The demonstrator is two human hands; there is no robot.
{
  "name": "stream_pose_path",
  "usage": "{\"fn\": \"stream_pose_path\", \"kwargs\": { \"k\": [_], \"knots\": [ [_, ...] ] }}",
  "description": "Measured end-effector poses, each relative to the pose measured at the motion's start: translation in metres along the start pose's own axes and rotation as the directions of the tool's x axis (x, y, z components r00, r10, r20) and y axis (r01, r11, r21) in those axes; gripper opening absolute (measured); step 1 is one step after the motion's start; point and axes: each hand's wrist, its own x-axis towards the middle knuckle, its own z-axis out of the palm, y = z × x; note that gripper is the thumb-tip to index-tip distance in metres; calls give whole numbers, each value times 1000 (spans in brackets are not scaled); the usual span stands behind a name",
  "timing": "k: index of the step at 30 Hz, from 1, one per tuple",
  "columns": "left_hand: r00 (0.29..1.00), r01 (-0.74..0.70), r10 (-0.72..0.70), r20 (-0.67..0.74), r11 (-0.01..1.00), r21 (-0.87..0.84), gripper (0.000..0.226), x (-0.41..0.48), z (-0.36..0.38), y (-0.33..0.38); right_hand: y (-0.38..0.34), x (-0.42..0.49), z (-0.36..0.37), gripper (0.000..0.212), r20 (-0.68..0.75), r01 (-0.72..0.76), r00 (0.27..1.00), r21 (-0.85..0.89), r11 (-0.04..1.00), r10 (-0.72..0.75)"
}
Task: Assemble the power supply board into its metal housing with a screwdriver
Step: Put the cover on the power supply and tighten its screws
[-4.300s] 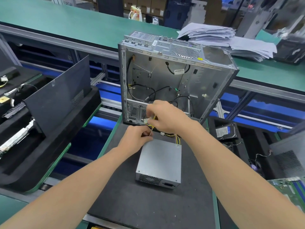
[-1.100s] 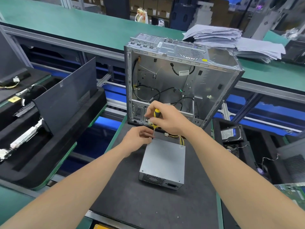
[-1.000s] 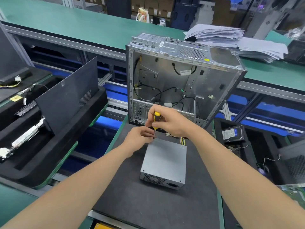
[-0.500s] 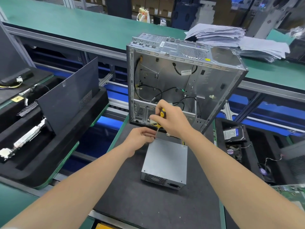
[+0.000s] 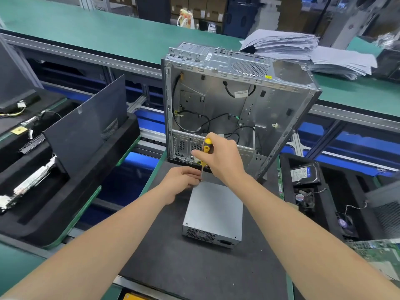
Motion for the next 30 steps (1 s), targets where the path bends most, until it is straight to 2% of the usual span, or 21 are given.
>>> {"fn": "stream_pose_path", "kwargs": {
  "k": [1, 3, 5, 8, 10, 12, 13, 14, 17, 20, 23, 25, 27, 29, 30],
  "knots": [
    [1000, -30, 30, -8, 999, 28, 31, -2, 0, 0, 1, -1, 2, 37, -23, 0, 1000, -9, 1000, 0],
    [982, -174, 183, -35, 968, 181, 29, -4, -1, 0, 2, -3, 0, 34, -9, -1, 1000, -15, 1000, 1],
    [928, -335, 371, -34, 871, 360, 28, -8, 0, 2, 4, -2, -5, 34, 32, -11, 999, 25, 1000, 10],
    [883, -421, 469, 6, 786, 454, 25, -11, 2, 3, 6, 3, -18, 22, 192, 3, 981, 69, 998, -16],
    [881, -419, 473, 10, 770, 481, 21, -11, 2, 2, 8, 7, -27, 7, 363, 27, 923, 266, 963, -126],
    [873, -416, 487, -2, 748, 517, 16, -9, 4, -1, 8, 6, -35, 24, 498, 22, 817, 474, 880, -289],
    [869, -420, 495, 1, 735, 533, 14, -8, 5, -1, 7, 5, -37, 29, 536, 24, 776, 503, 864, -333],
    [863, -426, 505, 12, 716, 553, 14, -7, 7, -2, 6, 5, -38, 28, 544, 47, 764, 490, 870, -348],
    [835, -451, 549, 33, 648, 613, 14, -9, 9, -1, 8, 7, -31, 17, 432, 101, 867, 338, 936, -250],
    [842, -442, 539, 3, 686, 578, 19, -10, 11, -2, 7, 6, -18, 13, 260, 33, 962, 200, 979, -85],
    [848, -408, 529, -40, 699, 588, 20, -11, 18, -5, 1, -1, -5, 21, 54, -31, 998, 139, 990, 24],
    [846, -398, 531, -46, 686, 609, 20, -11, 20, -5, 2, -5, -4, 19, 45, -11, 999, 174, 985, 3],
    [849, -392, 528, -34, 671, 629, 20, -11, 20, -4, 6, -2, -16, 12, 191, 24, 978, 282, 959, -80],
    [840, -407, 543, -16, 649, 642, 19, -12, 19, -3, 12, 2, -32, 28, 413, 22, 880, 459, 888, -236],
    [836, -411, 549, -13, 642, 647, 19, -12, 19, -2, 13, 5, -39, 32, 478, 36, 826, 483, 875, -297]
  ]
}}
